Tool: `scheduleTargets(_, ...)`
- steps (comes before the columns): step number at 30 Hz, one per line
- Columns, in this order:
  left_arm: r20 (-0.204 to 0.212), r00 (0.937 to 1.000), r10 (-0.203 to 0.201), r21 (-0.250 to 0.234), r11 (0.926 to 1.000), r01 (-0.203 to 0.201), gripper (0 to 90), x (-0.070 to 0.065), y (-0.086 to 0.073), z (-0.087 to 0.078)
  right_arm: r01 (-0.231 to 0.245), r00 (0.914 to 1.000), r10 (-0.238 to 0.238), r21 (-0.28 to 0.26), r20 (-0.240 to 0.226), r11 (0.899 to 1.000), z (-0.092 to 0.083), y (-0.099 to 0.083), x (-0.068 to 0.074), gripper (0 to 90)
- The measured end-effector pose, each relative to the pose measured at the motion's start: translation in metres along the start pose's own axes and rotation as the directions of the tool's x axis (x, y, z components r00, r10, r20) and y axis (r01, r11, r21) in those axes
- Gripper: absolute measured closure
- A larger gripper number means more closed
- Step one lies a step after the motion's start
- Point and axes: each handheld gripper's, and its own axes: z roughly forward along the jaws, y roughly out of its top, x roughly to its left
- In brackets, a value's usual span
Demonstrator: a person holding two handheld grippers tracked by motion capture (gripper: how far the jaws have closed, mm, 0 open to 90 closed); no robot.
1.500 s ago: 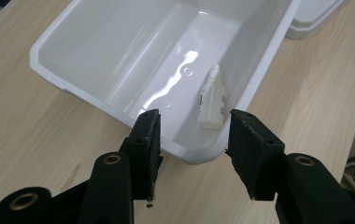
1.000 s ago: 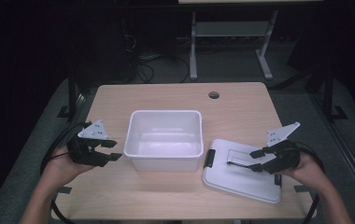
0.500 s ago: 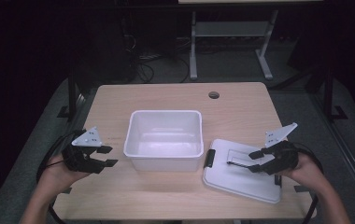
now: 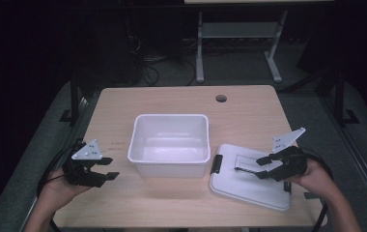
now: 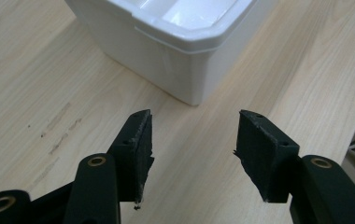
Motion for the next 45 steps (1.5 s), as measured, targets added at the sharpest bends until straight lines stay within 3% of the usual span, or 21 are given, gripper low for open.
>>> scheduleTargets(16, -0.004, 0.9993, -0.036, -0.006, 0.9993, 0.036, 39.8, -0.005, -0.023, 0.015, -0.005, 1.0, 0.005, 0.005, -0.005, 1.0, 0.004, 0.0, 0.002, 46.8)
scheduleTargets(45, -0.015, 0.9985, -0.053, 0.021, 0.9983, 0.054, 36.4, -0.014, -0.05, 0.035, 0.013, 0.9999, -0.013, 0.018, -0.004, 1.0, 0.009, 0.001, 0.005, 47.9)
